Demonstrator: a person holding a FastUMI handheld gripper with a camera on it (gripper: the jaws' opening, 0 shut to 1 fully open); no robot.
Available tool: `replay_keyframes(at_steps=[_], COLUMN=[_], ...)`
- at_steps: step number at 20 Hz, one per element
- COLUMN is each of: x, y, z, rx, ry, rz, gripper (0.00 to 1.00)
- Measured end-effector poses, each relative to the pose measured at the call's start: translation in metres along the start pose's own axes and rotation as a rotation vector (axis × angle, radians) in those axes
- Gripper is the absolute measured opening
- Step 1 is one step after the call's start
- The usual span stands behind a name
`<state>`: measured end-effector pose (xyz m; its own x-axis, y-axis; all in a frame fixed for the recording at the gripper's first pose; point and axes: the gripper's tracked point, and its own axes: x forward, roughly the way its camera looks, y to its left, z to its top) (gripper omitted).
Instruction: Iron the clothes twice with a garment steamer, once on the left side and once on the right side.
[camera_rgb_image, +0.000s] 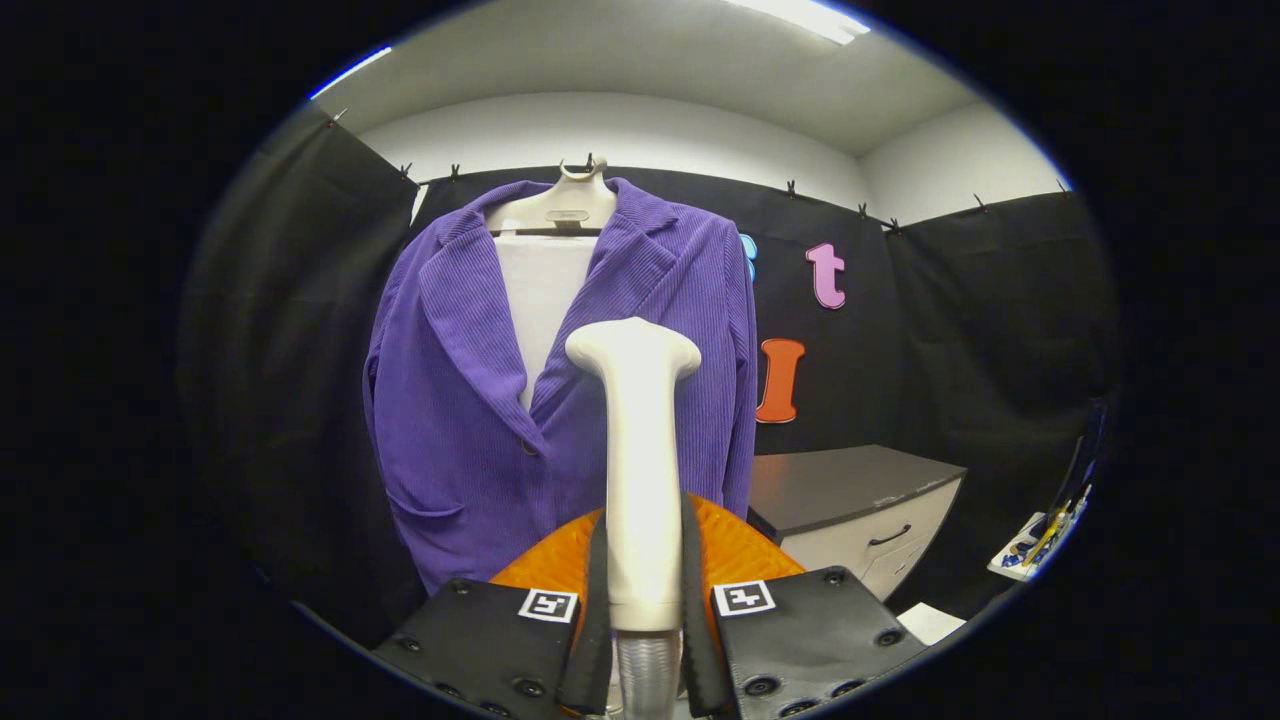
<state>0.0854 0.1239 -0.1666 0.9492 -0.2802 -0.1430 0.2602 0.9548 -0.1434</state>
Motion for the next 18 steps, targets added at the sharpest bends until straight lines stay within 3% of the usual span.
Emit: replay_keyframes(at_steps=[18], x=[-0.019], y=[-0.007], z=[-0.094], rx=[-0.011], ry=[0.158], rz=[-0.003], gripper=[0.36])
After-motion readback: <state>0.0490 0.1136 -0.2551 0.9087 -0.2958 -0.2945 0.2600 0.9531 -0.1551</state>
